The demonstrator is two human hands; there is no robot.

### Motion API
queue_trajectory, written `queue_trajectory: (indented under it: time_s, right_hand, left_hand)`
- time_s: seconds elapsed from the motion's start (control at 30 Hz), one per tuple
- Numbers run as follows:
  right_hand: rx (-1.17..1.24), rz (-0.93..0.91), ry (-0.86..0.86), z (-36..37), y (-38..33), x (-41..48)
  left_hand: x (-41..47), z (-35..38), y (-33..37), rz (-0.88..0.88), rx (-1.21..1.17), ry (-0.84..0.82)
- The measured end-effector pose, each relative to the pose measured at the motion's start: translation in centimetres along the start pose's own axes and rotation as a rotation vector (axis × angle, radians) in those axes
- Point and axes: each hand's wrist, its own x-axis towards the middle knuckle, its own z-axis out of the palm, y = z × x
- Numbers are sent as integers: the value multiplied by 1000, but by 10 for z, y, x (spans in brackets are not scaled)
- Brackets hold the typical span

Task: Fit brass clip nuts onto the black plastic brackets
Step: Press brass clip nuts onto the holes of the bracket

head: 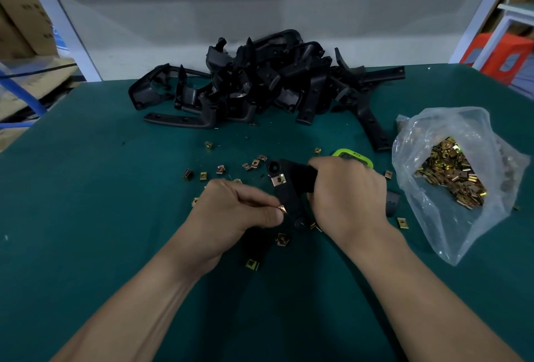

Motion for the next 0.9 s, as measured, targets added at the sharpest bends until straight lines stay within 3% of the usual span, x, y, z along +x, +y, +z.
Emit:
queue_trajectory:
  time_s: [0.27,0.53,0.9]
  right_hand:
    - [-23,0,-39,-1,-5,-3]
    - [-55,-9,-18,-10,-13,-1]
    - [-119,24,-23,-14,-18,-2]
  left_hand:
    - [-2,1,3,-61,56,-95]
    - [-8,9,10,-149,-269,10]
    - [-13,22,9,-89,-216,226]
